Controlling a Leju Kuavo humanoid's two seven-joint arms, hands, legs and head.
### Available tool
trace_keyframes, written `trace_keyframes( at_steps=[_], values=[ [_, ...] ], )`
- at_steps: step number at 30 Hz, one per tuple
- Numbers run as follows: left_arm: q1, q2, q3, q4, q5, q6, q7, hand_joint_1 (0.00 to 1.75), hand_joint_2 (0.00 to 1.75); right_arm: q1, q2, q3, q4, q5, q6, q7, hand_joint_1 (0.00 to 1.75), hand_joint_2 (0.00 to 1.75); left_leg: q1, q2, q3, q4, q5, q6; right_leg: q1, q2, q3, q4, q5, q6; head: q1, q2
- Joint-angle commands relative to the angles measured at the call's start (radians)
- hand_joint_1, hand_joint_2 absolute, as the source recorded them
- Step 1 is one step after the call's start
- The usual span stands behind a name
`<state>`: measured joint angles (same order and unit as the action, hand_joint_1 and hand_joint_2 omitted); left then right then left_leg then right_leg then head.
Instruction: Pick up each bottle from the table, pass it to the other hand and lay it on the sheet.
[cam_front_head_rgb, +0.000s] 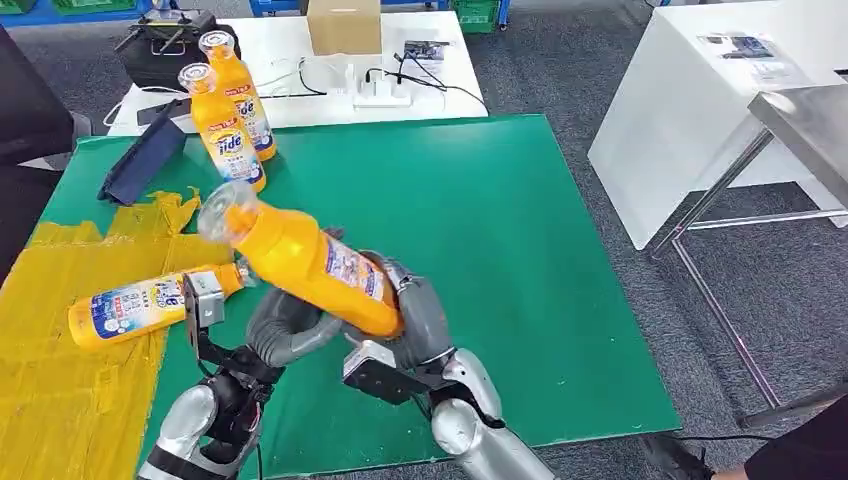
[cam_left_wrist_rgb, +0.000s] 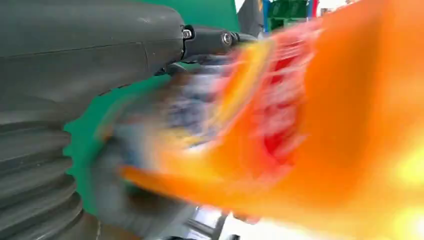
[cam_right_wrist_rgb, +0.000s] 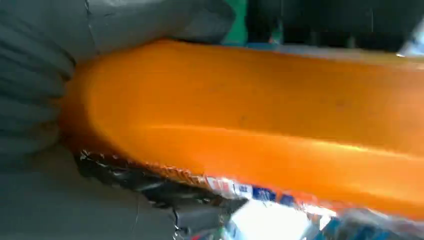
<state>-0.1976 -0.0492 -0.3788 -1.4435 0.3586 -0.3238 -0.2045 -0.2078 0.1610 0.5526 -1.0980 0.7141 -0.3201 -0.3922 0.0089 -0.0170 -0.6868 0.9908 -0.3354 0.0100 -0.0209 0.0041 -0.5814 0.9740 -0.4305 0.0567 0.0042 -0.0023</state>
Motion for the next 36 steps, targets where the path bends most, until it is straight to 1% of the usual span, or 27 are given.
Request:
trace_keyframes(
  at_steps=[1, 2, 3, 4, 7, 9, 10, 11, 12, 13, 14, 15, 16, 17, 18, 20, 23, 24, 25, 26, 28, 29, 32, 33, 34, 35, 36],
  values=[
    [-0.039, -0.001, -0.043, -0.034, 0.035, 0.024, -0.011, 0.0, 1.75, -0.099, 0.03, 0.153, 0.303, 0.005, 0.046, 0.01, 1.75, 1.75, 0.001, 0.0, 0.004, 0.0, -0.002, 0.0, 0.001, -0.001, 0.005, -0.001, -0.002, -0.002, 0.0, 0.0],
    [-0.039, -0.001, -0.043, -0.034, 0.035, 0.024, -0.011, 0.0, 1.75, -0.099, 0.03, 0.153, 0.303, 0.005, 0.046, 0.01, 1.75, 1.75, 0.001, 0.0, 0.003, 0.001, -0.002, 0.0, 0.001, -0.001, 0.003, -0.001, -0.001, -0.002, 0.0, 0.0],
    [-0.038, 0.001, -0.043, -0.035, 0.036, 0.025, -0.011, 0.0, 1.75, -0.1, 0.029, 0.153, 0.305, 0.004, 0.044, 0.009, 1.75, 1.75, 0.001, -0.001, 0.005, 0.001, -0.003, 0.0, 0.002, -0.002, 0.005, 0.0, -0.003, -0.003, 0.0, 0.0],
    [-0.038, 0.001, -0.043, -0.035, 0.036, 0.025, -0.011, 0.0, 1.75, -0.1, 0.029, 0.153, 0.305, 0.004, 0.044, 0.009, 1.75, 1.75, 0.001, -0.001, 0.004, 0.002, -0.003, 0.0, 0.002, -0.002, -0.003, 0.0, -0.003, -0.002, 0.0, 0.0],
    [-0.038, 0.002, -0.044, -0.033, 0.038, 0.027, -0.012, 0.0, 1.75, -0.103, 0.027, 0.156, 0.305, 0.002, 0.052, 0.011, 1.75, 1.75, 0.001, -0.001, 0.003, 0.001, -0.002, -0.001, 0.001, -0.002, -0.007, -0.001, -0.003, -0.004, 0.0, 0.0],
    [-0.039, -0.005, -0.037, -0.043, 0.047, 0.039, -0.018, 0.0, 1.75, -0.099, 0.027, 0.159, 0.32, 0.001, 0.053, 0.021, 1.75, 1.75, 0.001, -0.002, 0.002, 0.001, -0.002, -0.001, 0.001, -0.003, -0.007, 0.0, -0.004, -0.004, 0.0, 0.0],
    [-0.038, -0.006, -0.036, -0.046, 0.049, 0.044, -0.018, 0.0, 1.75, -0.098, 0.028, 0.162, 0.328, 0.003, 0.052, 0.022, 1.75, 1.75, 0.002, -0.002, 0.005, 0.002, -0.004, -0.001, 0.002, -0.004, -0.004, 0.0, -0.006, -0.005, 0.0, 0.0],
    [-0.04, -0.007, -0.035, -0.052, 0.049, 0.053, -0.018, 0.0, 1.75, -0.099, 0.029, 0.167, 0.344, 0.007, 0.042, 0.025, 1.75, 1.75, 0.001, -0.002, 0.003, 0.001, -0.003, -0.001, 0.002, -0.004, -0.006, 0.0, -0.004, -0.004, 0.0, 0.0],
    [-0.041, -0.006, -0.038, -0.055, 0.05, 0.06, -0.016, 0.0, 1.75, -0.1, 0.032, 0.17, 0.361, 0.011, 0.03, 0.025, 1.75, 1.75, 0.002, -0.002, 0.006, 0.002, -0.005, -0.001, 0.002, -0.004, -0.003, 0.0, -0.006, -0.005, 0.0, 0.0],
    [-0.043, -0.005, -0.039, -0.055, 0.047, 0.066, -0.016, 0.0, 1.75, -0.101, 0.034, 0.17, 0.369, 0.011, 0.024, 0.023, 1.75, 1.75, 0.002, -0.002, 0.004, 0.001, -0.003, -0.001, 0.002, -0.004, -0.005, -0.001, -0.004, -0.004, 0.0, 0.0],
    [-0.043, -0.007, -0.04, -0.055, 0.041, 0.08, -0.017, 0.0, 1.75, -0.102, 0.036, 0.171, 0.376, 0.011, 0.016, 0.021, 1.75, 1.75, 0.002, -0.002, 0.006, 0.002, -0.005, -0.001, 0.002, -0.004, -0.002, 0.0, -0.006, -0.005, 0.0, 0.0],
    [-0.045, -0.009, -0.042, -0.05, 0.032, 0.097, -0.019, 0.03, 1.75, -0.104, 0.039, 0.172, 0.382, 0.01, 0.013, 0.018, 1.75, 1.75, 0.002, -0.002, 0.003, 0.001, -0.003, -0.001, 0.002, -0.004, -0.006, -0.001, -0.004, -0.004, 0.0, 0.0],
    [-0.045, -0.011, -0.042, -0.049, 0.032, 0.1, -0.019, 1.75, 1.75, -0.104, 0.039, 0.172, 0.382, 0.01, 0.012, 0.018, 1.75, 1.75, 0.002, -0.003, 0.005, 0.002, -0.005, -0.001, 0.002, -0.005, -0.003, 0.0, -0.006, -0.005, 0.0, 0.0],
    [-0.045, -0.014, -0.043, -0.045, 0.032, 0.103, -0.021, 1.75, 1.75, -0.105, 0.04, 0.174, 0.382, 0.01, 0.014, 0.017, 1.75, 1.75, 0.002, -0.002, 0.003, 0.001, -0.003, -0.001, 0.002, -0.004, -0.006, 0.0, -0.004, -0.004, 0.0, 0.0],
    [-0.047, -0.018, -0.041, -0.04, 0.027, 0.119, -0.029, 1.75, 1.75, -0.105, 0.042, 0.174, 0.383, 0.007, 0.013, 0.017, 1.75, 1.75, 0.002, -0.002, 0.005, 0.002, -0.005, -0.001, 0.002, -0.005, -0.003, 0.0, -0.006, -0.005, 0.0, 0.0],
    [-0.047, -0.021, -0.037, -0.039, 0.024, 0.137, -0.04, 1.75, 1.75, -0.105, 0.045, 0.179, 0.386, 0.004, 0.016, 0.017, 1.75, 1.75, 0.002, -0.002, 0.002, 0.001, -0.002, -0.001, 0.001, -0.004, -0.008, -0.001, -0.003, -0.003, 0.0, 0.0],
    [-0.047, -0.025, -0.032, -0.039, 0.023, 0.154, -0.046, 1.75, 1.75, -0.104, 0.046, 0.184, 0.391, 0.002, 0.012, 0.019, 1.75, 1.75, 0.002, -0.002, 0.005, 0.002, -0.005, -0.001, 0.002, -0.005, -0.004, 0.0, -0.006, -0.004, 0.0, 0.0],
    [-0.047, -0.026, -0.031, -0.039, 0.02, 0.163, -0.05, 1.75, 1.75, -0.104, 0.045, 0.185, 0.392, -0.001, 0.009, 0.019, 1.75, 1.75, 0.002, -0.002, 0.002, 0.001, -0.003, -0.001, 0.002, -0.005, -0.007, -0.001, -0.004, -0.003, 0.0, 0.0],
    [-0.046, -0.028, -0.029, -0.039, 0.019, 0.17, -0.053, 1.75, 1.75, -0.103, 0.045, 0.185, 0.392, -0.002, 0.009, 0.019, 1.75, 1.75, 0.002, -0.003, 0.005, 0.002, -0.004, -0.001, 0.002, -0.006, -0.004, 0.0, -0.006, -0.004, 0.0, 0.0],
    [-0.044, -0.031, -0.026, -0.041, 0.017, 0.178, -0.058, 1.75, 1.75, -0.103, 0.044, 0.185, 0.391, -0.004, 0.009, 0.02, 1.75, 1.75, 0.002, -0.003, 0.002, 0.001, -0.002, -0.001, 0.002, -0.005, -0.007, -0.001, -0.004, -0.003, 0.0, 0.0],
    [-0.044, -0.031, -0.026, -0.041, 0.017, 0.178, -0.058, 1.75, 1.75, -0.103, 0.044, 0.185, 0.391, -0.004, 0.009, 0.02, 1.75, 1.75, 0.002, -0.003, 0.006, 0.003, -0.005, -0.001, 0.002, -0.007, -0.003, 0.001, -0.007, -0.005, 0.0, 0.0],
    [-0.04, -0.035, -0.023, -0.048, 0.007, 0.196, -0.069, 1.75, 1.75, -0.103, 0.042, 0.185, 0.389, -0.008, 0.012, 0.02, 1.75, 1.75, 0.002, -0.003, 0.002, 0.001, -0.003, -0.001, 0.002, -0.005, -0.007, 0.0, -0.004, -0.004, 0.0, 0.0],
    [-0.028, -0.044, -0.01, -0.066, -0.003, 0.228, -0.092, 1.75, 1.75, -0.101, 0.042, 0.184, 0.383, -0.014, 0.014, 0.018, 1.75, 1.75, 0.002, -0.003, 0.006, 0.003, -0.006, -0.001, 0.002, -0.007, -0.002, 0.001, -0.007, -0.005, 0.0, 0.0],
    [-0.026, -0.045, -0.007, -0.069, -0.005, 0.235, -0.095, 1.75, 1.75, -0.1, 0.042, 0.184, 0.382, -0.015, 0.014, 0.018, 1.75, 1.75, 0.002, -0.002, 0.002, 0.001, -0.003, -0.001, 0.002, -0.005, -0.008, -0.001, -0.004, -0.003, 0.0, 0.0],
    [-0.023, -0.047, -0.002, -0.075, -0.009, 0.248, -0.1, 1.75, 1.75, -0.097, 0.043, 0.181, 0.376, -0.019, 0.006, 0.016, 1.75, 1.75, 0.002, -0.002, 0.003, 0.002, -0.004, -0.001, 0.002, -0.005, -0.006, 0.0, -0.005, -0.004, 0.0, 0.0],
    [-0.025, -0.037, 0.0, -0.081, -0.036, 0.27, -0.111, 1.75, 1.75, -0.09, 0.044, 0.171, 0.363, -0.029, -0.009, 0.009, 1.64, 1.75, 0.002, -0.003, 0.005, 0.003, -0.005, -0.001, 0.002, -0.006, -0.003, 0.0, -0.007, -0.005, 0.0, 0.0],
    [-0.027, -0.028, 0.005, -0.087, -0.065, 0.295, -0.124, 1.75, 1.75, -0.086, 0.042, 0.166, 0.35, -0.034, -0.016, 0.006, 0.47, 1.75, 0.002, -0.002, 0.002, 0.001, -0.003, -0.001, 0.001, -0.004, -0.008, 0.0, -0.004, -0.003, 0.0, 0.0]
  ],
)
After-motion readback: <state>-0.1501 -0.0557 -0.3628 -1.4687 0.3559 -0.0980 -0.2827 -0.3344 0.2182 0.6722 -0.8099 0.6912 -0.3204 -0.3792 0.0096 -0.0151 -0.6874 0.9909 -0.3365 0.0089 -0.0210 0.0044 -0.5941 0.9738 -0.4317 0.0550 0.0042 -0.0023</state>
